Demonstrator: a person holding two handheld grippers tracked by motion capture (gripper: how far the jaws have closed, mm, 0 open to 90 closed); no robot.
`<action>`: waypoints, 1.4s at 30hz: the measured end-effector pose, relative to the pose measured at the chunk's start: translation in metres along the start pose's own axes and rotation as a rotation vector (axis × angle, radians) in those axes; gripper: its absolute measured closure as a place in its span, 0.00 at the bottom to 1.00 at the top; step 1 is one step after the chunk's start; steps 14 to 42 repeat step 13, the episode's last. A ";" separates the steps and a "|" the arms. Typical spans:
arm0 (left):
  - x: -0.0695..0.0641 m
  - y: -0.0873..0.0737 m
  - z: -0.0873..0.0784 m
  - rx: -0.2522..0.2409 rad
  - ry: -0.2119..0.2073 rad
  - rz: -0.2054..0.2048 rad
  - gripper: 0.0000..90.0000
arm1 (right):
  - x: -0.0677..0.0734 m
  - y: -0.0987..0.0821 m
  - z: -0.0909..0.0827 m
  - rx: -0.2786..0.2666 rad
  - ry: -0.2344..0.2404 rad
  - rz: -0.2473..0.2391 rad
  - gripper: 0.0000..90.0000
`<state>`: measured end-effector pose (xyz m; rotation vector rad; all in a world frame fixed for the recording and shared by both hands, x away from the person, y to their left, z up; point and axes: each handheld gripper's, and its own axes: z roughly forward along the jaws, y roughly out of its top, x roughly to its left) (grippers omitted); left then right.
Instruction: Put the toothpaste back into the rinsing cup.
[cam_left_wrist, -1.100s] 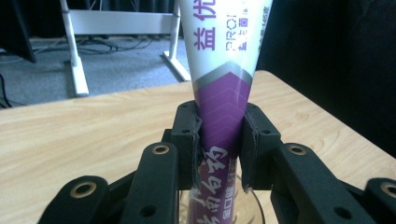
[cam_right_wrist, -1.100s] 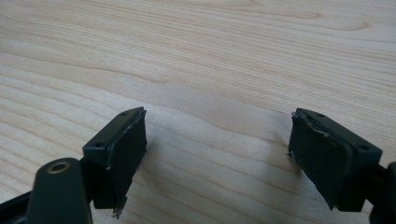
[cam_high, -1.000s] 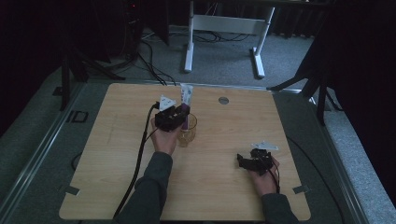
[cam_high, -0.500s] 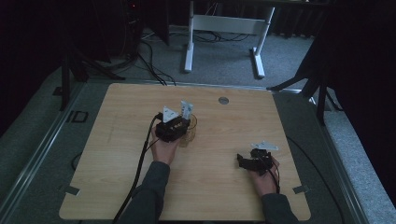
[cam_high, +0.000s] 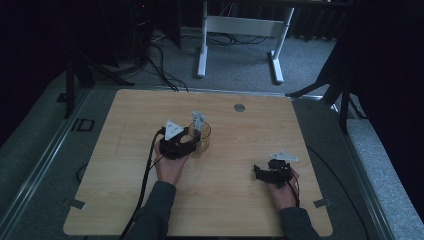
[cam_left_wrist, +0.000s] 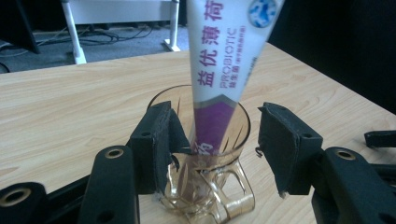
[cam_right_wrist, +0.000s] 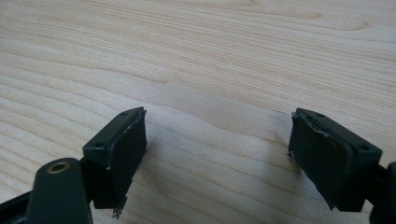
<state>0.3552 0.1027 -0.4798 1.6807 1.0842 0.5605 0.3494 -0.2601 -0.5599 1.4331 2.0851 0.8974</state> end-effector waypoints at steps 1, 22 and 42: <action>0.001 -0.001 -0.002 -0.002 -0.004 -0.005 0.48 | 0.000 0.000 0.000 0.000 0.000 -0.002 0.21; 0.028 -0.020 -0.016 0.073 0.099 -0.049 0.32 | 0.000 0.000 0.000 0.001 0.000 -0.003 0.21; 0.028 -0.020 -0.016 0.073 0.099 -0.049 0.32 | 0.000 0.000 0.000 0.001 0.000 -0.003 0.21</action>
